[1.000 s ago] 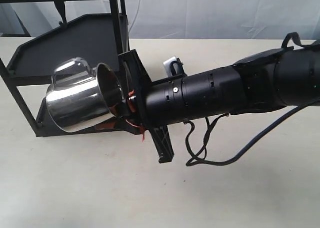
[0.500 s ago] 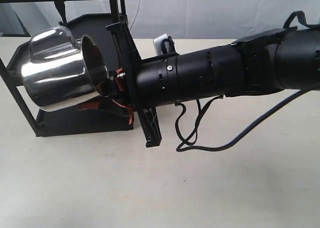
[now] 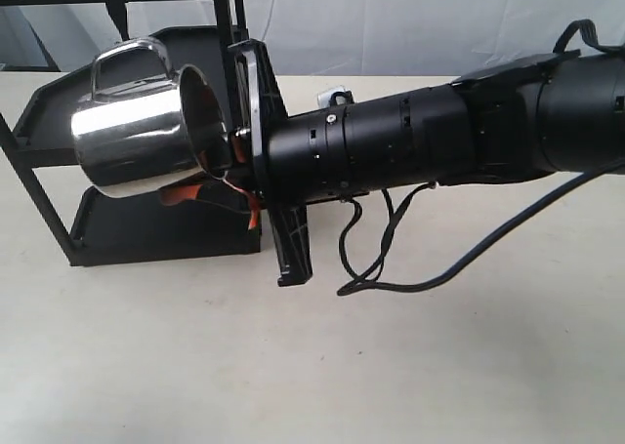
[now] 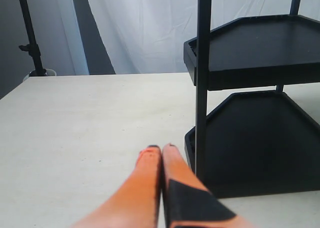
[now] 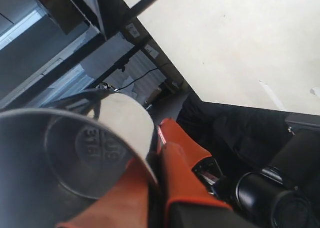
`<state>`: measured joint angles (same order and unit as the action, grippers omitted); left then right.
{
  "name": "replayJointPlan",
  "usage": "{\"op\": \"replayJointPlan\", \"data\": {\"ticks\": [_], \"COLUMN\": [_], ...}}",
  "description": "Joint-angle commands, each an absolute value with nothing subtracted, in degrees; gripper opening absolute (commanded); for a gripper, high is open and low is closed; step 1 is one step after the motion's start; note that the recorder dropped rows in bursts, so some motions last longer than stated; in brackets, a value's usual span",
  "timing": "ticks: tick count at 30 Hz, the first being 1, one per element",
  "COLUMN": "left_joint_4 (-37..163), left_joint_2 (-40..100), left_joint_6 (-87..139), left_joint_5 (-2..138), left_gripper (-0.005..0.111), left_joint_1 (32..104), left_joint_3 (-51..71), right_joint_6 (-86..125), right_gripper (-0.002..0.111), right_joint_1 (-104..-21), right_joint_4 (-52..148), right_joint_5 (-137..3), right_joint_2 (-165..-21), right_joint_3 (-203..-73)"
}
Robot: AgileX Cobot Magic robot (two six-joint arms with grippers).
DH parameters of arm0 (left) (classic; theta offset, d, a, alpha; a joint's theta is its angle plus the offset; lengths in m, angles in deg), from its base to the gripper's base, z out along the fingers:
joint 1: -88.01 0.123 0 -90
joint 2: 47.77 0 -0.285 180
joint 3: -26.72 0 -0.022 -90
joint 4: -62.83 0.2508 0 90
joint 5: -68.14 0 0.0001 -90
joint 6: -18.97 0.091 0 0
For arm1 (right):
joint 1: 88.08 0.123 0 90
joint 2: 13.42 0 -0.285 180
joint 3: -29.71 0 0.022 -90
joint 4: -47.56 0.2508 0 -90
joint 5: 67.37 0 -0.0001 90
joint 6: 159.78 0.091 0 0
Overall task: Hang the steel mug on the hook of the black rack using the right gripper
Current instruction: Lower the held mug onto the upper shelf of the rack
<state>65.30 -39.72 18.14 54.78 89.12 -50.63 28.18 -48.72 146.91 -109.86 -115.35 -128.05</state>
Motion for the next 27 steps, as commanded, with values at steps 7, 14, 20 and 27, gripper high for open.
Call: {"op": "replayJointPlan", "data": {"ticks": [7, 14, 20, 27], "left_joint_4": [65.26, 65.26, 65.26, 65.26], "left_joint_2": [-39.99, -39.99, -39.99, -39.99], "left_joint_6": [18.01, 18.01, 18.01, 18.01], "left_joint_5": [54.92, 54.92, 54.92, 54.92], "left_gripper": [0.001, 0.001, 0.001, 0.001], "left_joint_1": [89.05, 89.05, 89.05, 89.05], "left_joint_3": [-50.50, -50.50, -50.50, -50.50], "right_joint_6": [31.17, 32.41, 33.36, 35.91], "right_gripper": [-0.001, -0.001, -0.001, -0.001], "right_joint_1": [-45.65, -46.72, -47.38, -47.61], "right_joint_4": [147.51, 147.51, 147.51, 147.51], "right_joint_5": [-108.99, -108.72, -108.51, -107.79], "right_joint_2": [-122.49, -123.43, -123.92, -124.39], "right_joint_3": [-139.28, -139.62, -139.62, -139.62]}}
